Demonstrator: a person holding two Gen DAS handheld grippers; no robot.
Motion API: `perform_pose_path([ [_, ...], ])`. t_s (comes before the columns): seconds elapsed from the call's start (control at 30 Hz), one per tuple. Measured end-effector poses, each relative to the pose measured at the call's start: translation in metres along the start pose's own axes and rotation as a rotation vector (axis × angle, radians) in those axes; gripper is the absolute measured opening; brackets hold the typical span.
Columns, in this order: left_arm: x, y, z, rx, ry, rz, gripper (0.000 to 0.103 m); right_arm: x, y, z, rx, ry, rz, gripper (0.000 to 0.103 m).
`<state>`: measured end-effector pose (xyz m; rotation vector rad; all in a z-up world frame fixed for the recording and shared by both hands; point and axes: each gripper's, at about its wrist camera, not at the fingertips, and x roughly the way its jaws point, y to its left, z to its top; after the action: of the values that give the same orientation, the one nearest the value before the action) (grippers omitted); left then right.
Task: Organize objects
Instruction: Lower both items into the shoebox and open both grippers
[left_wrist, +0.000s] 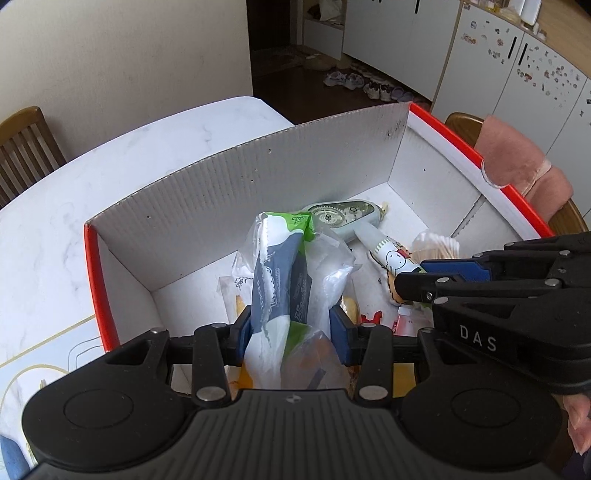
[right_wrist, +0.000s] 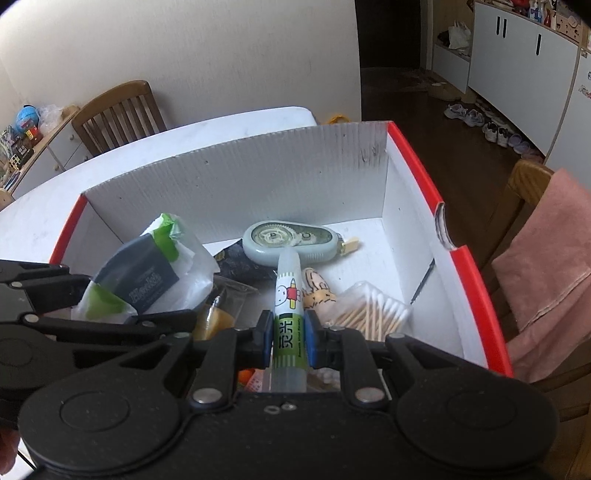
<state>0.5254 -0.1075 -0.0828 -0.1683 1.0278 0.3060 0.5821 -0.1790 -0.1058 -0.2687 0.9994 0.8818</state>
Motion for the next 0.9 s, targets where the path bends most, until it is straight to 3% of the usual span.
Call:
perform_pose_path([
  [0.1,0.002,-0.001,0.000,0.009,0.008,-0.007,0.044,0.001,-0.001,0.000,-0.004,0.007,0.002,0.017],
  [0.17,0.002,-0.001,0.001,0.012,0.005,-0.012,0.053,0.002,-0.002,-0.001,-0.006,0.014,0.002,0.017],
  [0.37,0.002,0.001,-0.002,0.020,-0.004,-0.029,0.065,0.000,-0.007,-0.002,0.013,0.019,0.015,0.018],
  [0.9,-0.033,0.016,-0.020,0.022,-0.084,-0.039,0.066,-0.035,0.001,-0.006,0.008,-0.066,0.010,0.022],
])
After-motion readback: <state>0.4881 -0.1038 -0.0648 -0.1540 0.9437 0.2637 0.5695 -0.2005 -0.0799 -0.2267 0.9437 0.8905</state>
